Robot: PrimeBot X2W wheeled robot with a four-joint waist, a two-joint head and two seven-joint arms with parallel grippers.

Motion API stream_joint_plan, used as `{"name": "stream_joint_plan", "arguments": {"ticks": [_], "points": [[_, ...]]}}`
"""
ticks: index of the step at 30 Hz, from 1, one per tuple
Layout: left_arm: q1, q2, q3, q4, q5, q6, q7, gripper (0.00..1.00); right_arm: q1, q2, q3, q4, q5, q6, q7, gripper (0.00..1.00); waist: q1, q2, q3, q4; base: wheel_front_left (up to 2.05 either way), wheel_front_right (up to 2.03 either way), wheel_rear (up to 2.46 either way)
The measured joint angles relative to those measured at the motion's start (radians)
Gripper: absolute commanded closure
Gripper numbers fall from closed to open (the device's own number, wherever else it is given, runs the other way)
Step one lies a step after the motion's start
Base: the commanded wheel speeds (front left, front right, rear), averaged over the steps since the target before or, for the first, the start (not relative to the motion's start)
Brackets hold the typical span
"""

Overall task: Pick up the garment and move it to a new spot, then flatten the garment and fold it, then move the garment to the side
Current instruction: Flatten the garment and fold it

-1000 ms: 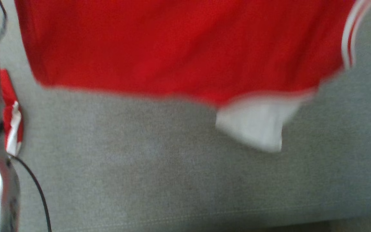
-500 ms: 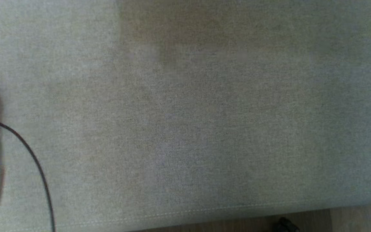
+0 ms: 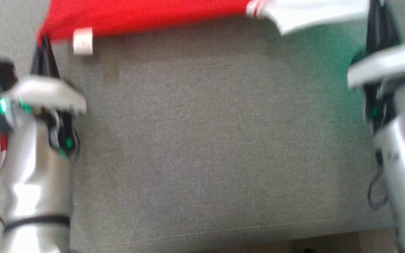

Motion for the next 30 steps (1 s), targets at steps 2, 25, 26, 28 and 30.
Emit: {"name": "stream_joint_plan", "arguments": {"ticks": [2, 25, 26, 28, 30], "points": [[0.078, -0.014, 0.016, -0.029, 0.001, 0.006, 0.000, 1.00, 0.095, -0.003, 0.000, -0.049, 0.034, 0.000, 0.006, 1.00, 0.0000, 0.0000, -0.024, -0.003, 0.00, 0.00, 0.00], [0.606, -0.062, 0.055, -0.191, -0.010, 0.006, 0.000, 1.00, 0.726, 0.039, -0.035, -0.357, 0.072, 0.000, 0.167, 1.00, -0.0001, 0.0000, -0.293, -0.020, 0.00, 0.00, 0.00], [0.624, -0.062, 0.044, -0.197, -0.017, 0.007, 0.000, 1.00, 0.745, 0.043, -0.036, -0.361, 0.072, 0.000, 0.171, 1.00, -0.0001, 0.0000, -0.303, -0.018, 0.00, 0.00, 0.00], [0.657, -0.062, 0.022, -0.209, -0.030, 0.017, 0.000, 1.00, 0.780, 0.048, -0.038, -0.371, 0.072, 0.000, 0.182, 1.00, -0.0001, 0.0000, -0.319, -0.015, 0.00, 0.00, 0.00], [0.691, -0.062, 0.006, -0.224, -0.049, 0.028, 0.000, 1.00, 0.810, 0.050, -0.043, -0.386, 0.072, 0.000, 0.193, 1.00, -0.0001, 0.0000, -0.331, -0.010, 0.00, 0.00, 0.00]]}}
